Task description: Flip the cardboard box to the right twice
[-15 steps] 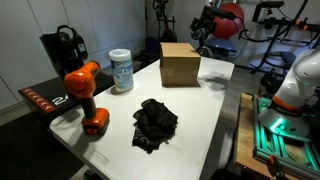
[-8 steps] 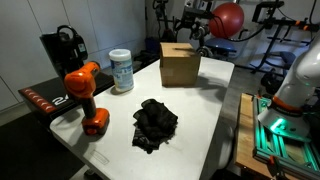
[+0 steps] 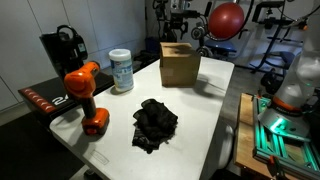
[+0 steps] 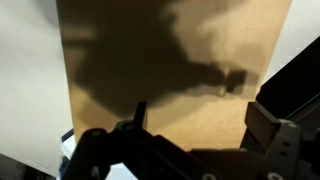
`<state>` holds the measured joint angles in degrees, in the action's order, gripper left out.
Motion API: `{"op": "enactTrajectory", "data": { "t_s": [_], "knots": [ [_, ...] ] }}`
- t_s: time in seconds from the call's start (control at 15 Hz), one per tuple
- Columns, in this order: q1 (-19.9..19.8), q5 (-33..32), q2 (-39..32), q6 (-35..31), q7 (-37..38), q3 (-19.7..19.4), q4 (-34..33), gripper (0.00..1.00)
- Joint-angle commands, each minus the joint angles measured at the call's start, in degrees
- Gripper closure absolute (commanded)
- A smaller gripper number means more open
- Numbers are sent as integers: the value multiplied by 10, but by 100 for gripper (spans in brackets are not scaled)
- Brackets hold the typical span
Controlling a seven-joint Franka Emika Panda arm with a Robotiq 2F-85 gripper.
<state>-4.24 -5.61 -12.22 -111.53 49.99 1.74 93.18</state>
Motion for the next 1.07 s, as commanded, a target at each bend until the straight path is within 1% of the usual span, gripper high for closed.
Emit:
{"op": "enactTrajectory", "data": {
  "t_s": [0.0,0.4,0.8,0.87,0.93,1.0],
  "knots": [
    [28,5,-56,19,-40,-15,-67,0],
    [58,-18,-118,64,-64,-33,-129,0],
    [88,-63,-172,156,-60,-54,-207,0],
    [91,-69,-181,170,-60,-56,-219,2],
    [96,-78,-189,184,-57,-59,-232,25],
    [99,-83,-197,198,-59,-61,-244,26]
  ]
}}
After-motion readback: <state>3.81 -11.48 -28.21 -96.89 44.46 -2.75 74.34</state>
